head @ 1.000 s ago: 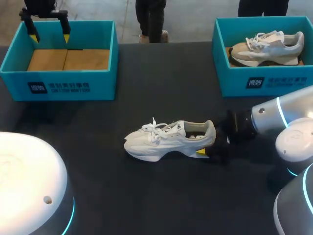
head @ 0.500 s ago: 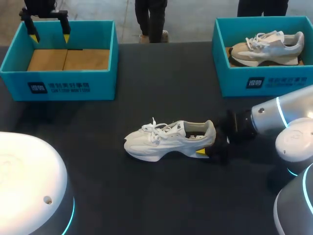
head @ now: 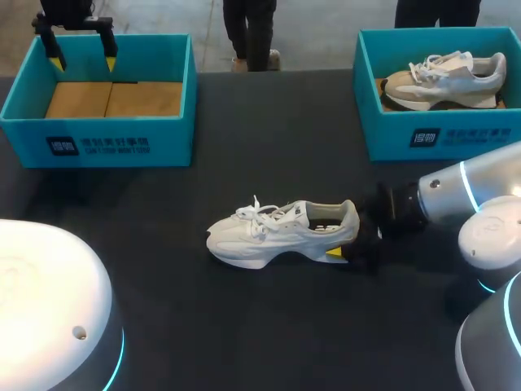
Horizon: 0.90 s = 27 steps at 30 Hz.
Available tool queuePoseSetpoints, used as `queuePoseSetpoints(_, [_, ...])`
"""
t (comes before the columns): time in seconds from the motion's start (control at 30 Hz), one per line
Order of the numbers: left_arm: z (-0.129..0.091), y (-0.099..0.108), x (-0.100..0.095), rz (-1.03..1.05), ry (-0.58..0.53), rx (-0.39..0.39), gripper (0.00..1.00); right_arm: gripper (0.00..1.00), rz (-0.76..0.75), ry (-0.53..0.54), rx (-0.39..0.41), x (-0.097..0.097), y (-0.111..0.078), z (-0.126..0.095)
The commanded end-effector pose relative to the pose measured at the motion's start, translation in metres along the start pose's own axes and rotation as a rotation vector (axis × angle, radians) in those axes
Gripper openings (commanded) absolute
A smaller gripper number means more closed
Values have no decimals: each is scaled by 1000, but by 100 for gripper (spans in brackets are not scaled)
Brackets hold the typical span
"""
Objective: Take the shoe out of the shoebox, open the shoe tongue, remove and reinsert the insole, then place the shoe into the shoebox
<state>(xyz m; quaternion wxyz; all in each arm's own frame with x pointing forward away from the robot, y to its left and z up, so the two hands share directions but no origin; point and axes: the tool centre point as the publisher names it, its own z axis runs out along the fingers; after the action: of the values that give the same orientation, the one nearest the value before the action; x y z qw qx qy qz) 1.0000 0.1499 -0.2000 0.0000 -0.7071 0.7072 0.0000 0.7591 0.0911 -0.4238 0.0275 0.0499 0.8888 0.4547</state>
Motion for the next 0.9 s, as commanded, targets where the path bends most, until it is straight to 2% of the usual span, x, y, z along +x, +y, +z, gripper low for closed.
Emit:
queuePoseSetpoints(0.03, [0, 0, 0, 0, 0, 0, 100, 0, 1, -3, 7, 0, 1, 4])
queuePoseSetpoints(0.43, [-1, 26, 32, -101, -15, 38, 100, 0, 1, -3, 7, 0, 1, 4])
queuePoseSetpoints(0.73, [6, 46, 71, -109, -57, 74, 100, 0, 1, -3, 7, 0, 1, 4])
queuePoseSetpoints(0.9, [2, 57, 91, -92, -38, 76, 100, 0, 1, -3, 7, 0, 1, 4])
